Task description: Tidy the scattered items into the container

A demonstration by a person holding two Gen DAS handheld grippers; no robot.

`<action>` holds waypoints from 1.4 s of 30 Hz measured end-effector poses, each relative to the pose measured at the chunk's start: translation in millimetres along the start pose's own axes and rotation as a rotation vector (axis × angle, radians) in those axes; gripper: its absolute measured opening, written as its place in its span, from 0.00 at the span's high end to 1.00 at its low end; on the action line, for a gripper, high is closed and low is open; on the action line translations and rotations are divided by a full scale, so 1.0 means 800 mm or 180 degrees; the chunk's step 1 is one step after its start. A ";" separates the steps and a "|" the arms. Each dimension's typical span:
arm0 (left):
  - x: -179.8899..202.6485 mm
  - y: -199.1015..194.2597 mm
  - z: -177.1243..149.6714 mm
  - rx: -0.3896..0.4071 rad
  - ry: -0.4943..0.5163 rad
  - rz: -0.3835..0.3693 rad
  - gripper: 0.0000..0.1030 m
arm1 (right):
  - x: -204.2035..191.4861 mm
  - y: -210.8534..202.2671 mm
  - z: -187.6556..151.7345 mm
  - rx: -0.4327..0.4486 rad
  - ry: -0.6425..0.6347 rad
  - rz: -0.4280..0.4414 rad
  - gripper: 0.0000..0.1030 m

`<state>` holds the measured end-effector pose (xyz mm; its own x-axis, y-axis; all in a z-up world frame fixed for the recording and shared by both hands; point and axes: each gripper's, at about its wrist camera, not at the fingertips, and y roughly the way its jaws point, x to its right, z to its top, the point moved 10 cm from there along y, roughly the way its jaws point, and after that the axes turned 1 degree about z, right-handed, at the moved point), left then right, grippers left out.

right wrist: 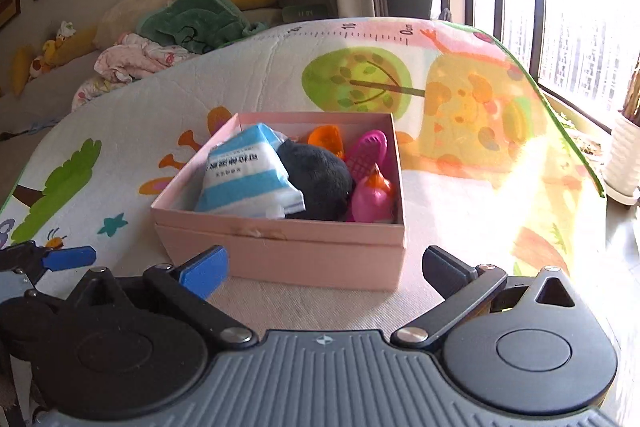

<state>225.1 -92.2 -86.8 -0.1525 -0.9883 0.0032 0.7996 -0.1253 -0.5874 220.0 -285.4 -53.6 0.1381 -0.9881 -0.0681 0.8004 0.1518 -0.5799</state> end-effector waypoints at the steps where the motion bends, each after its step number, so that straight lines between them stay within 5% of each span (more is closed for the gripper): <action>1: 0.000 0.002 -0.002 -0.0010 -0.0037 0.0005 0.00 | 0.004 0.002 -0.014 -0.0036 -0.0012 -0.0078 0.00; 8: 0.009 0.009 0.017 0.0185 0.0115 0.0167 0.00 | 0.005 0.030 -0.049 -0.0126 -0.0141 -0.0328 0.00; 14: 0.010 0.035 0.007 -0.0153 0.0188 0.0249 0.00 | 0.014 0.058 -0.057 -0.0419 0.0070 -0.0275 0.00; 28: 0.004 0.039 0.003 -0.0214 0.0022 0.0124 0.00 | 0.018 0.057 -0.060 -0.0037 0.0083 -0.0370 0.00; 42: 0.003 0.039 0.003 -0.0214 0.0019 0.0123 0.00 | 0.018 0.058 -0.059 -0.0026 0.0085 -0.0369 0.00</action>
<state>251.0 -98.6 -103.0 -0.1259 -0.9917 -0.0252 0.7641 -0.0807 -0.6400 231.7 -293.7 -119.5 0.0292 -0.9993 -0.0218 0.8053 0.0364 -0.5917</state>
